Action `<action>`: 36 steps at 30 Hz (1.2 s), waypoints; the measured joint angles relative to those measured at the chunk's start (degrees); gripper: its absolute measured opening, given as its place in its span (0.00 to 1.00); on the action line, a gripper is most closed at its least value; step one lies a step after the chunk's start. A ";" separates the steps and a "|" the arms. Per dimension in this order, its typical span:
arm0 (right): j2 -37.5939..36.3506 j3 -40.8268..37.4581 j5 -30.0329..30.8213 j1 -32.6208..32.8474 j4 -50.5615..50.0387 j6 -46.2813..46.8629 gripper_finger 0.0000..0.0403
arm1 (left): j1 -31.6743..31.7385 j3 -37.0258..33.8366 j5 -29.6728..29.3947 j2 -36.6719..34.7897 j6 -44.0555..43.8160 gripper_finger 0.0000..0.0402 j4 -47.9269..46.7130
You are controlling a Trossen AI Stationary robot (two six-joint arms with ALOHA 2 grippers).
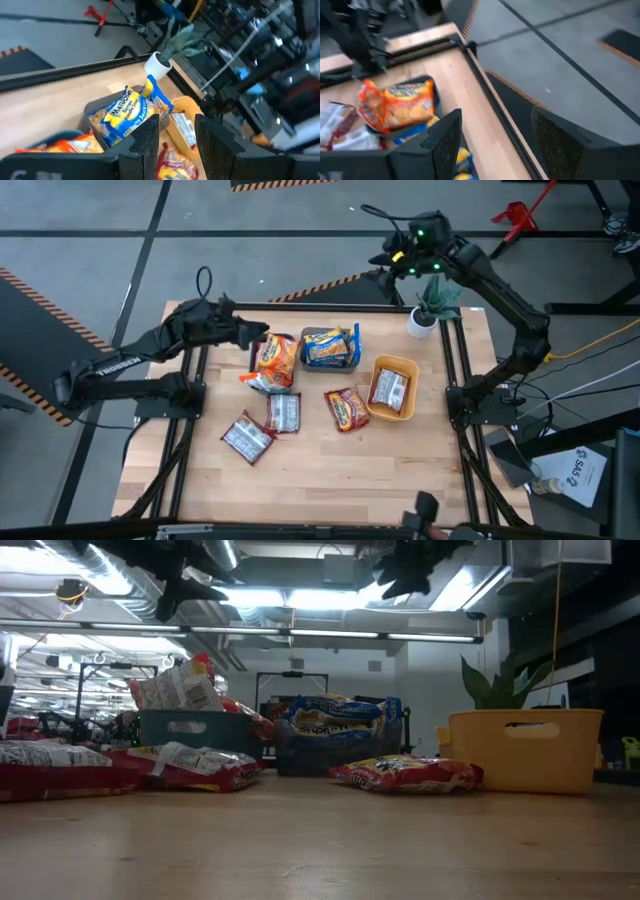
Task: Sort Maruchan noodles
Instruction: Put the red noodle pack into the yellow bin
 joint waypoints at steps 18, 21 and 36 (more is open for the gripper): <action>-4.70 -2.89 -15.99 0.12 -0.18 0.42 0.56 | -0.51 -0.04 22.85 0.08 11.15 0.30 -3.78; -6.29 -2.78 -15.86 2.41 -4.08 0.71 0.56 | -7.80 -0.04 24.66 0.52 11.79 0.30 -13.89; -6.91 -14.38 -7.09 26.86 -13.03 7.63 0.56 | -38.84 -0.07 -0.24 0.46 -6.42 0.30 -39.61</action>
